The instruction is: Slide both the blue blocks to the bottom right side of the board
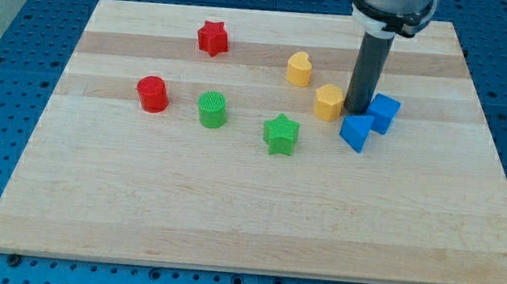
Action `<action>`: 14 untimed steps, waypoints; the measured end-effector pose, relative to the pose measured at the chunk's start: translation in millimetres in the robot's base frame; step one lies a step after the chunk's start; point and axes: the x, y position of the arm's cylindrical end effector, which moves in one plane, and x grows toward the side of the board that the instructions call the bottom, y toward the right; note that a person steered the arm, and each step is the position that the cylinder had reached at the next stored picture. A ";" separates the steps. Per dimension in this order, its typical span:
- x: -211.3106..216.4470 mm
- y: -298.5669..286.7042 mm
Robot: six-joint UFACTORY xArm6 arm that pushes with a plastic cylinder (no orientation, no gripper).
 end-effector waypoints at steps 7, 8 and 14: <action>127.6 -74.5; 162.5 -3.9; 15.4 30.6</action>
